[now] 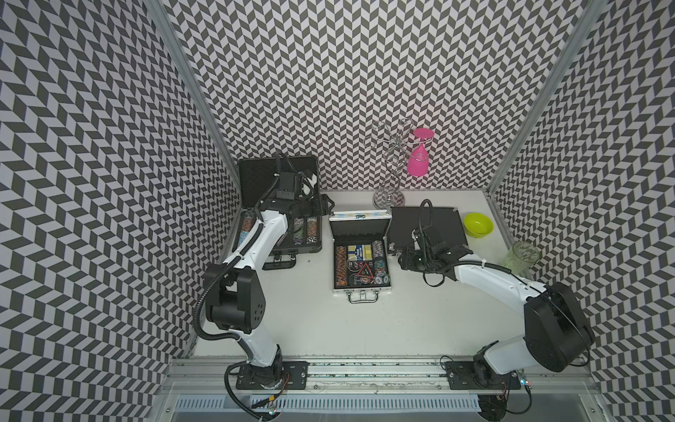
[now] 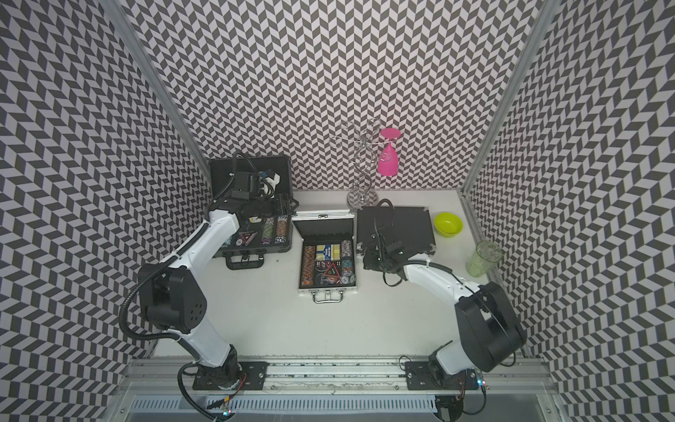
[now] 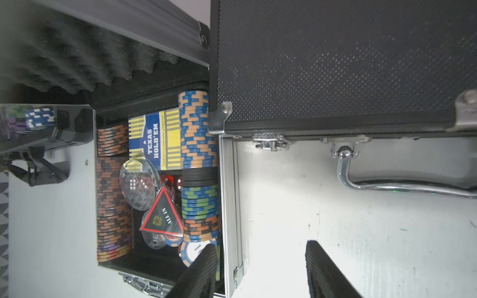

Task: Close the poker set cases
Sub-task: Close the lid of the poker set case.

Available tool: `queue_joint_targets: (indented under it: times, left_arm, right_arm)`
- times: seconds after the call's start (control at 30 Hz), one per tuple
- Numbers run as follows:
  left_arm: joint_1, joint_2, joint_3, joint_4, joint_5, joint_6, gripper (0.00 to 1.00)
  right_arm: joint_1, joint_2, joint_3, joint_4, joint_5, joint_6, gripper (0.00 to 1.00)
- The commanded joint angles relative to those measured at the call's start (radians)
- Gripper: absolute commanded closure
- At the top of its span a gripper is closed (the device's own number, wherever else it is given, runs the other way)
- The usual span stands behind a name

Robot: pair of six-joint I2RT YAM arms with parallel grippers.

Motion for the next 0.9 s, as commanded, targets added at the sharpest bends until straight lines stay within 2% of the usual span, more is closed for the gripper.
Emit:
queue_joint_targets:
  times: [0.0,0.23,0.33,0.47,0.6,0.73,0.87]
  left_arm:
    - [-0.009,-0.070,-0.077,0.025,0.025,0.010,0.34]
    - [-0.026,-0.149,-0.224,0.066,-0.017,-0.028,0.33]
    - [-0.030,-0.168,-0.263,0.074,-0.046,-0.039,0.33]
    - [-0.052,-0.173,-0.276,0.059,-0.086,-0.029,0.33]
    - [-0.138,-0.168,-0.286,0.036,-0.180,-0.016,0.31]
    - [-0.216,-0.184,-0.362,0.066,-0.284,-0.053,0.32]
    - [-0.264,-0.181,-0.418,0.107,-0.301,-0.075,0.39]
  right_arm:
    - [-0.004,-0.029,-0.059,0.078,-0.092,0.082,0.43]
    - [-0.001,-0.058,-0.244,0.348,-0.331,0.285,0.43]
    - [0.004,-0.073,-0.300,0.417,-0.364,0.349,0.44]
    - [0.003,-0.074,-0.317,0.395,-0.352,0.355,0.43]
    - [0.003,-0.070,-0.318,0.370,-0.344,0.333,0.44]
    - [0.000,-0.106,-0.294,0.302,-0.279,0.296,0.44]
    - [0.000,-0.128,-0.238,0.220,-0.240,0.233,0.44]
